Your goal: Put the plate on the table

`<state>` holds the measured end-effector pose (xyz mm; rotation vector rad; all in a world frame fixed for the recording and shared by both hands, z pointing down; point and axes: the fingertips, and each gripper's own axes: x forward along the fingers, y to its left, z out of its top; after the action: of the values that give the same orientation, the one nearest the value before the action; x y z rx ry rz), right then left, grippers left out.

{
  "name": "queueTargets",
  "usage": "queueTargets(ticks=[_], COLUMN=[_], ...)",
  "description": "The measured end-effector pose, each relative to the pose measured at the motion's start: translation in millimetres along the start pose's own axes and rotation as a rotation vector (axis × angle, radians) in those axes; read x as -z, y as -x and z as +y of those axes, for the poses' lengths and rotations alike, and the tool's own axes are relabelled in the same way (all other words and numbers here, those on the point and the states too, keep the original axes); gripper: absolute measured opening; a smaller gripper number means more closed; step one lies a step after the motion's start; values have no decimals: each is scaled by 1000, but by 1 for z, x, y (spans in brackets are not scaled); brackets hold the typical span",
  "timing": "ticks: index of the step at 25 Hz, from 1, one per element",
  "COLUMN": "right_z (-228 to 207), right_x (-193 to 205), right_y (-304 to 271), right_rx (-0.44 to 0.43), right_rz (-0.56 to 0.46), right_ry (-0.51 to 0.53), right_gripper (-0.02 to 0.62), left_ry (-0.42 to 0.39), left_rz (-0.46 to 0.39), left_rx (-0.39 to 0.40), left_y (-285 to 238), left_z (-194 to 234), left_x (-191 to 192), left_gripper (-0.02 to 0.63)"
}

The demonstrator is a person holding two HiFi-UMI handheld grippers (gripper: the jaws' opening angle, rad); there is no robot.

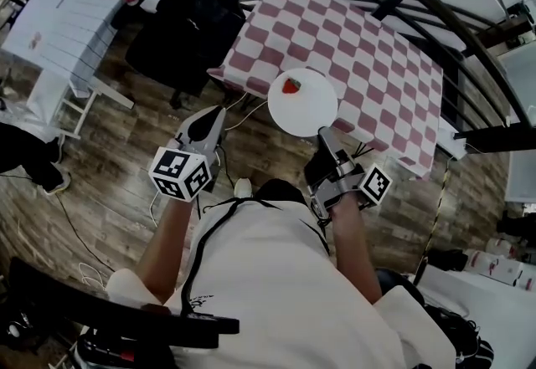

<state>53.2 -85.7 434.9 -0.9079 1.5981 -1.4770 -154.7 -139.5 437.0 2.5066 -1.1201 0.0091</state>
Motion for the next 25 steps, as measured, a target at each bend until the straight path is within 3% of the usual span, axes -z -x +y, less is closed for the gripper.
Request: queueTargets(ticks=[12,25], right_z=[2,-13], right_x=[-6,-59], right_y=[-26,-87], right_rx=[1,-10], right_rz=[13,49], right_ry=[-4,-28], right_gripper=[18,18], left_ry=[22,10], left_rz=[-5,-8], left_rx=[24,-17], left_y=[-16,-77], left_z=[14,42], left_x=[-1,-24], left_gripper=[5,5])
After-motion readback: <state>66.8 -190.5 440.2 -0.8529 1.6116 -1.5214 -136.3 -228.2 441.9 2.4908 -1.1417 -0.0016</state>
